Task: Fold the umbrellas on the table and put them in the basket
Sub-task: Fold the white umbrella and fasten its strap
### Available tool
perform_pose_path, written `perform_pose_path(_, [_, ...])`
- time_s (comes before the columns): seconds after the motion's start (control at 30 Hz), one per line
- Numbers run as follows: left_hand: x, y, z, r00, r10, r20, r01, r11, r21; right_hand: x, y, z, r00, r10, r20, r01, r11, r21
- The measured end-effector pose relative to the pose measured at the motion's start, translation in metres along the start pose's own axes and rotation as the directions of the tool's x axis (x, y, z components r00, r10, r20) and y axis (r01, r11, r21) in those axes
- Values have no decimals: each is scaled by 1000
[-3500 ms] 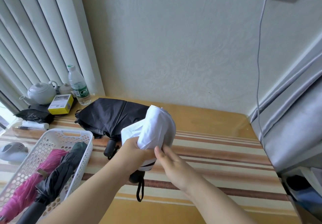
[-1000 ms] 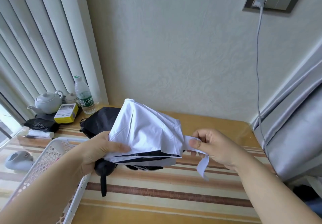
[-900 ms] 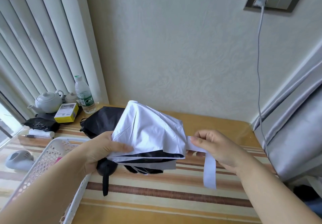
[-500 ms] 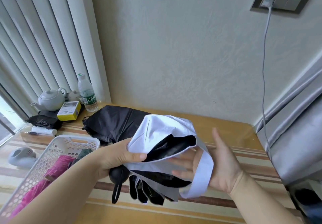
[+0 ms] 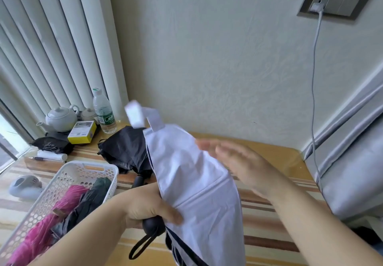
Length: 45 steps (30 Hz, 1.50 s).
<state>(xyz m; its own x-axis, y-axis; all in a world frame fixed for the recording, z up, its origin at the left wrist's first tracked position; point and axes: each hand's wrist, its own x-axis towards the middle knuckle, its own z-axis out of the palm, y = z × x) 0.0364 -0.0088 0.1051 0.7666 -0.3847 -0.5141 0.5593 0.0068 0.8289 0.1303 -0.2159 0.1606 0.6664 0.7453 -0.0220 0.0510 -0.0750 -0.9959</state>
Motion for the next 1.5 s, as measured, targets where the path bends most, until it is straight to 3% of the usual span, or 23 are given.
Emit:
perform_pose_path(0.07, [-2, 1, -2, 1000, -25, 16, 25, 1000, 15, -12, 8, -9, 995, -96, 38, 100, 810, -578])
perform_pose_path(0.1, [-2, 3, -1, 999, -28, 25, 28, 999, 22, -17, 15, -9, 989, -104, 102, 145, 674, -724])
perform_pose_path(0.17, [-4, 8, 3, 999, -19, 40, 17, 999, 36, -21, 25, -3, 977, -57, 208, 209, 486, -849])
perform_pose_path(0.27, [-4, 10, 6, 997, -32, 63, 25, 994, 104, -24, 21, 6, 979, 84, 187, 139, 393, -909])
perform_pose_path(0.33, [-6, 10, 4, 999, -28, 38, 23, 993, 113, -28, 19, 6, 981, 194, 14, -91, 523, -848])
perform_pose_path(0.4, [-9, 12, 4, 1000, -6, 28, 4, 996, 87, -31, 23, 6, 934, 324, -150, -348, 735, -581])
perform_pose_path(0.43, [-10, 13, 3, 1000, -1, 21, 0, 998, 63, -31, 28, 6, 910, 387, -148, -412, 817, -404])
perform_pose_path(0.5, [-12, 14, 2, 1000, -3, 2, 3, 999, 45, -33, 40, 6, 911, 408, -64, -413, 902, -124])
perform_pose_path(0.6, [-16, 17, 2, 996, 22, -87, -20, 999, 26, -35, 50, 10, 937, 344, -63, -345, 939, 4])
perform_pose_path(0.7, [-14, 12, 1, 904, 105, -414, 0, 969, 246, -34, 59, 8, 923, 322, -211, -315, 947, 67])
perform_pose_path(0.73, [-13, 8, 2, 815, 231, -531, 22, 904, 427, -34, 61, 8, 907, 319, -273, -312, 947, 71])
perform_pose_path(0.77, [-12, 6, 4, 685, 461, -564, 17, 764, 645, -33, 61, 8, 892, 313, -326, -313, 948, 54])
perform_pose_path(0.8, [-11, 4, 8, 564, 690, -453, -3, 550, 835, -32, 60, 9, 884, 299, -358, -309, 951, 32])
perform_pose_path(0.83, [-10, 5, 15, 500, 825, -265, -56, 335, 940, -31, 59, 11, 882, 285, -376, -297, 955, 25])
perform_pose_path(0.9, [-3, 5, 26, 537, 844, 14, -108, 52, 993, -30, 57, 14, 881, 261, -394, -258, 964, 60])
perform_pose_path(0.93, [2, 4, 32, 583, 810, 66, -91, -15, 996, -30, 57, 15, 882, 247, -401, -242, 968, 65])
perform_pose_path(1.03, [13, 12, 38, 758, 649, -62, 65, 19, 998, -32, 53, 21, 898, 197, -394, -199, 979, 37])
perform_pose_path(1.1, [17, 11, 34, 873, 456, -172, 130, 121, 984, -35, 53, 22, 906, 170, -388, -184, 983, 2])
perform_pose_path(1.23, [22, 7, 31, 915, 366, -173, 116, 173, 978, -42, 51, 28, 920, 199, -338, -234, 970, -66])
perform_pose_path(1.33, [24, 2, 27, 909, 374, -186, 140, 146, 979, -43, 49, 22, 920, 186, -345, -342, 810, -477])
perform_pose_path(1.37, [23, 1, 25, 904, 390, -177, 154, 89, 984, -44, 47, 21, 935, 61, -349, -296, 673, -677])
perform_pose_path(1.43, [26, -1, 24, 883, 444, -153, 163, 18, 987, -40, 47, 23, 953, -255, -162, -68, 342, -937])
perform_pose_path(1.5, [26, -1, 28, 862, 501, -76, 114, -46, 992, -33, 43, 33, 965, -263, 24, 59, 126, -990])
